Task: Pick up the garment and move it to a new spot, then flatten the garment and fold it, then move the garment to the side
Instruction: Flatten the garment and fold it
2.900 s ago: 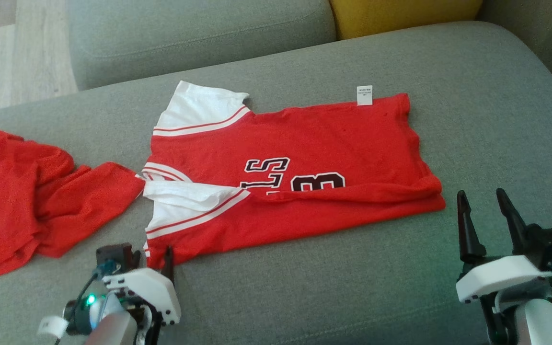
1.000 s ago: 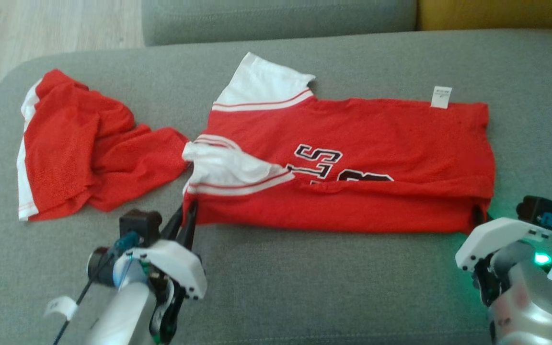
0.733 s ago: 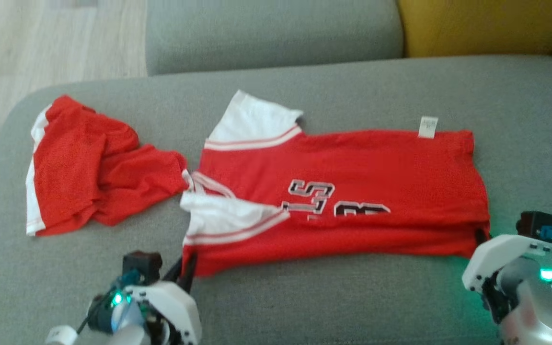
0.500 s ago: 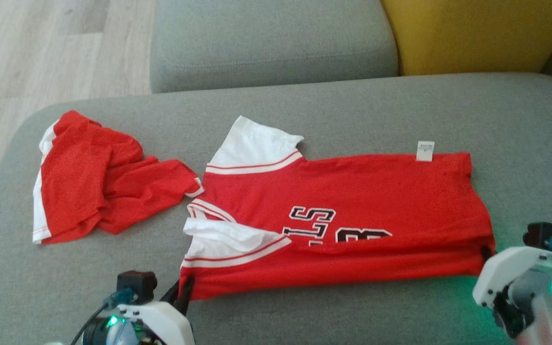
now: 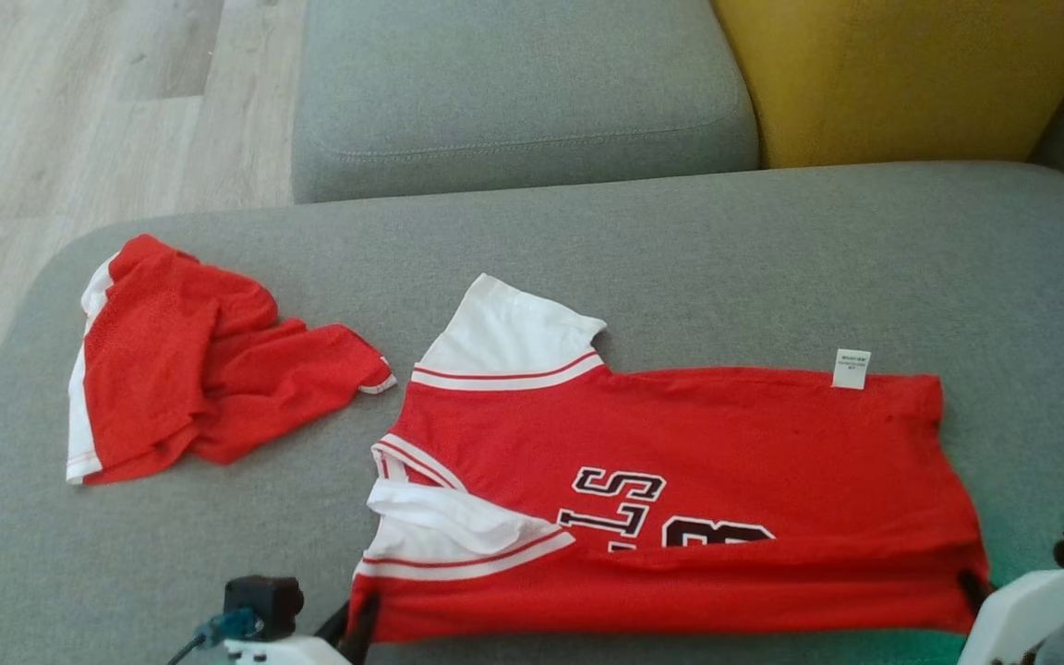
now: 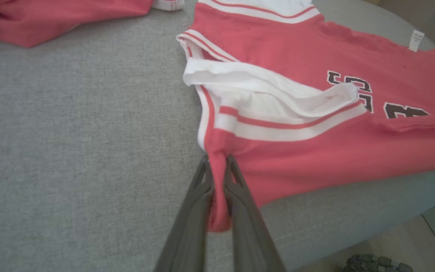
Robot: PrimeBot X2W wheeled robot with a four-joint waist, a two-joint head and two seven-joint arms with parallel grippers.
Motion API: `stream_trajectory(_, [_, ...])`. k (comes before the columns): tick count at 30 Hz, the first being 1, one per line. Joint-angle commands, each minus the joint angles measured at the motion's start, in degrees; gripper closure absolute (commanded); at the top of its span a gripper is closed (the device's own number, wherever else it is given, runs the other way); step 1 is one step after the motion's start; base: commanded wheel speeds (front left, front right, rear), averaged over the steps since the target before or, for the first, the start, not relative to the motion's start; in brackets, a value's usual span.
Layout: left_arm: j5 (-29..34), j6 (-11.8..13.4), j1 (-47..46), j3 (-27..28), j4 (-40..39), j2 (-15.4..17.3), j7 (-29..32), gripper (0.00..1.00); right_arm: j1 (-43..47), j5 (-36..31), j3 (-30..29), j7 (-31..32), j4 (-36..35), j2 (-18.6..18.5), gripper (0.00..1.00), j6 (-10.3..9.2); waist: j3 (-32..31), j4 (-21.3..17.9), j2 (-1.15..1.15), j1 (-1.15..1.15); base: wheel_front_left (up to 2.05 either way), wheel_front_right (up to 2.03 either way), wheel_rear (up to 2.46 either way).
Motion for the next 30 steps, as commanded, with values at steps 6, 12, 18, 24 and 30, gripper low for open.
stream_trajectory(6, [0.2,1.9,-3.7,3.0,-3.1,0.5,-2.3,0.00,-2.3,1.0,-1.6,-2.1,-7.3,1.7,0.00,-0.05,0.8,-0.6,0.00,0.00,0.00,0.00,0.00])
stream_trajectory(12, [0.2,2.8,-7.2,5.5,-4.6,-0.8,-8.5,0.00,-5.4,-0.6,-0.8,-9.2,-11.4,2.8,0.00,-0.05,2.0,-1.2,0.00,0.00,0.00,0.00,0.00])
stream_trajectory(18, [1.1,1.5,-14.3,6.1,-3.4,-1.3,-12.6,0.00,-10.8,-3.6,2.6,-17.6,-10.6,3.3,0.00,-0.05,5.3,-2.6,0.00,0.00,0.00,0.00,0.00])
stream_trajectory(24, [2.4,-3.1,-26.0,4.3,0.2,0.5,-9.2,0.00,-17.9,-6.0,6.3,-20.2,-8.4,3.7,0.00,-0.05,11.8,-5.4,0.00,0.00,0.00,0.00,0.00])
stream_trajectory(30, [2.5,-7.9,-40.6,1.2,6.4,5.3,-1.2,0.00,-25.6,-8.1,10.6,-21.1,-5.1,4.0,0.00,-0.05,17.8,-9.5,0.00,0.00,0.00,0.00,0.00])
